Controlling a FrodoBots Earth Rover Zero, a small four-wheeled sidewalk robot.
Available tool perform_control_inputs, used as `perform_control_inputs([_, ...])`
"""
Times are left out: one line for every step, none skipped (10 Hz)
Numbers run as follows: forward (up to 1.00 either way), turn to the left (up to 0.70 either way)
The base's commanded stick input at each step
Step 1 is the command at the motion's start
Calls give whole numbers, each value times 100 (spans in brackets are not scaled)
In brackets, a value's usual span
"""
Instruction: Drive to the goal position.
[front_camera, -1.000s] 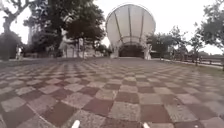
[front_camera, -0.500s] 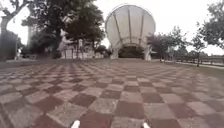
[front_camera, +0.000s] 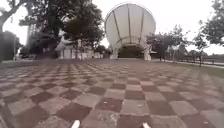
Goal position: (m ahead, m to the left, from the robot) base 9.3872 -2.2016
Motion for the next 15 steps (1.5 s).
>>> perform_control_inputs([70, 0])
perform_control_inputs([70, 0])
perform_control_inputs([70, 0])
perform_control_inputs([70, 0])
perform_control_inputs([70, 0])
perform_control_inputs([70, 0])
perform_control_inputs([70, 0])
perform_control_inputs([70, 0])
perform_control_inputs([70, 0])
perform_control_inputs([70, 0])
perform_control_inputs([70, 0])
perform_control_inputs([70, 0])
perform_control_inputs([70, 0])
perform_control_inputs([70, 0])
perform_control_inputs([70, 0])
